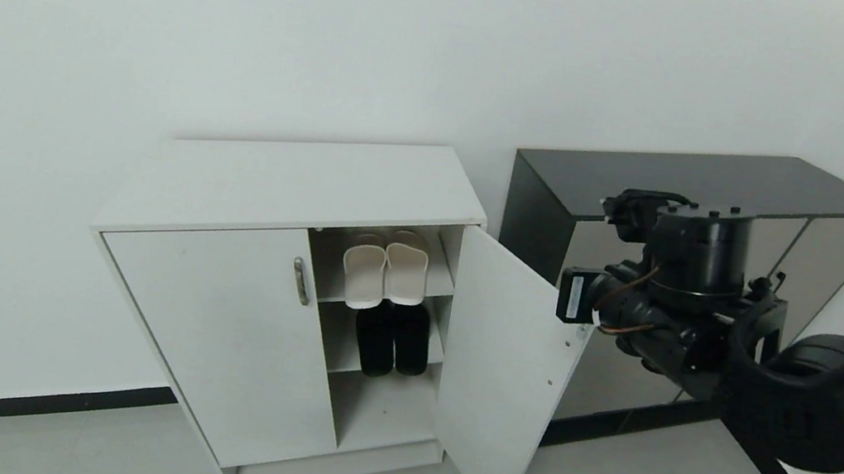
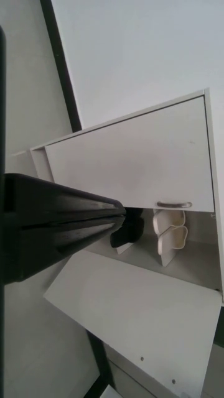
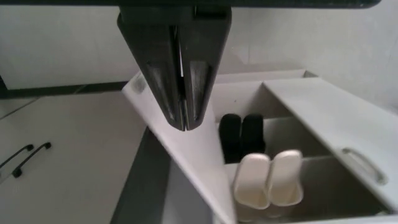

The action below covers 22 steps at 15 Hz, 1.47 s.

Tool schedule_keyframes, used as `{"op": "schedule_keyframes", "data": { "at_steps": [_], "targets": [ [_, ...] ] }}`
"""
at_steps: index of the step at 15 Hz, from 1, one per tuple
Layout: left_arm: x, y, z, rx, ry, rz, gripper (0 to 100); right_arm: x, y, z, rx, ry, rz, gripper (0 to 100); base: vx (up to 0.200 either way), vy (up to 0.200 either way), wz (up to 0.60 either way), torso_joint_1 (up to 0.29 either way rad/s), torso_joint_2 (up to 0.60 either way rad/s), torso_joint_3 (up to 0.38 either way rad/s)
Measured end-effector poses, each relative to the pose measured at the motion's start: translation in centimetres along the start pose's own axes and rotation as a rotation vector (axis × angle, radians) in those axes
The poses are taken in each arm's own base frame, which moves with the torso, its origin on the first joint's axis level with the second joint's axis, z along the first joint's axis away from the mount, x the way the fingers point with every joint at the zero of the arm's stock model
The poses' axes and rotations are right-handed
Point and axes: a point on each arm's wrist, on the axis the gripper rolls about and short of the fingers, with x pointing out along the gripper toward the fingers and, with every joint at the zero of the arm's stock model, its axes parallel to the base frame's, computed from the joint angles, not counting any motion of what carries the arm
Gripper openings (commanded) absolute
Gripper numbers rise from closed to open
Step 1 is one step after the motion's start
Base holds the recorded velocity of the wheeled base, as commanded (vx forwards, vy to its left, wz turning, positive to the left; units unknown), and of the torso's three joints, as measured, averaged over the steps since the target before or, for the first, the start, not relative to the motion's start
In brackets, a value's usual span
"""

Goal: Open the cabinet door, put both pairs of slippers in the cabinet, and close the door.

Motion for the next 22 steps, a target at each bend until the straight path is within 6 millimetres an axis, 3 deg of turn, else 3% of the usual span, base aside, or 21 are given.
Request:
{"op": "schedule_keyframes", "data": {
  "at_steps": [5, 11, 16, 22],
  "targets": [
    [0.0, 0.0, 0.0, -0.001, 0.0, 0.0, 0, 4.9, -2.0, 0.8, 0.024, 0.003, -0.042, 0, 0.0, 0.0, 0.0, 0.0, 0.0, 0.0],
    [0.0, 0.0, 0.0, -0.001, 0.0, 0.0, 0, 8.4, -3.5, -0.9, 0.043, 0.04, -0.06, 0, 0.0, 0.0, 0.0, 0.0, 0.0, 0.0],
    [0.0, 0.0, 0.0, -0.001, 0.0, 0.0, 0, 10.4, -3.9, -2.4, 0.041, 0.069, -0.073, 0, 0.0, 0.0, 0.0, 0.0, 0.0, 0.0],
    [0.0, 0.0, 0.0, -0.001, 0.0, 0.0, 0, 11.0, -3.8, -3.5, 0.034, 0.096, -0.076, 0, 0.0, 0.0, 0.0, 0.0, 0.0, 0.0]
  ]
}}
